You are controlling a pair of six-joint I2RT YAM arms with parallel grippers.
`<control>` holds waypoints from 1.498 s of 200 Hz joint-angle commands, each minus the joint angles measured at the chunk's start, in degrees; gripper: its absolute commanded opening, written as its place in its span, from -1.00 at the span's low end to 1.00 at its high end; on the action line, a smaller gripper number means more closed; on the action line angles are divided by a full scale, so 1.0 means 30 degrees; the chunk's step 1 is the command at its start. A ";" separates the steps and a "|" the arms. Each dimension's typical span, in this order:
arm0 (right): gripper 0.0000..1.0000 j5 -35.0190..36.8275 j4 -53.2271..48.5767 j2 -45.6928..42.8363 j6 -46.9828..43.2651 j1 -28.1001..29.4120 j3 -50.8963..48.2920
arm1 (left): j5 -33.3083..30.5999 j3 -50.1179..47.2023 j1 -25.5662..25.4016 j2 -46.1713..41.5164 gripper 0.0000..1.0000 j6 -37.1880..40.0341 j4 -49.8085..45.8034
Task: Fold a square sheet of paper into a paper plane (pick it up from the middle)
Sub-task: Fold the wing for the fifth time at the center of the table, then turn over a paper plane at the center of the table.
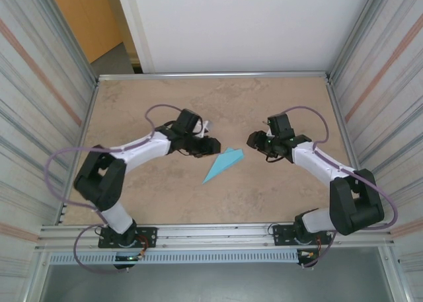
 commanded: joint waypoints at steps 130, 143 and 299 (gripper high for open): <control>0.52 0.8477 -0.9772 0.9390 0.6428 0.9137 1.0407 | -0.5252 -0.7300 0.4198 -0.7683 0.94 0.1191 -0.1780; 0.52 0.8483 -1.0122 1.0155 0.6544 0.9281 1.1115 | -0.5167 -0.7367 0.4185 -0.7777 0.96 0.1402 -0.1816; -0.09 0.9916 -1.3306 1.1013 1.0097 1.0266 1.2580 | -0.4558 -0.7614 0.4227 -0.7838 0.97 0.2013 -0.1963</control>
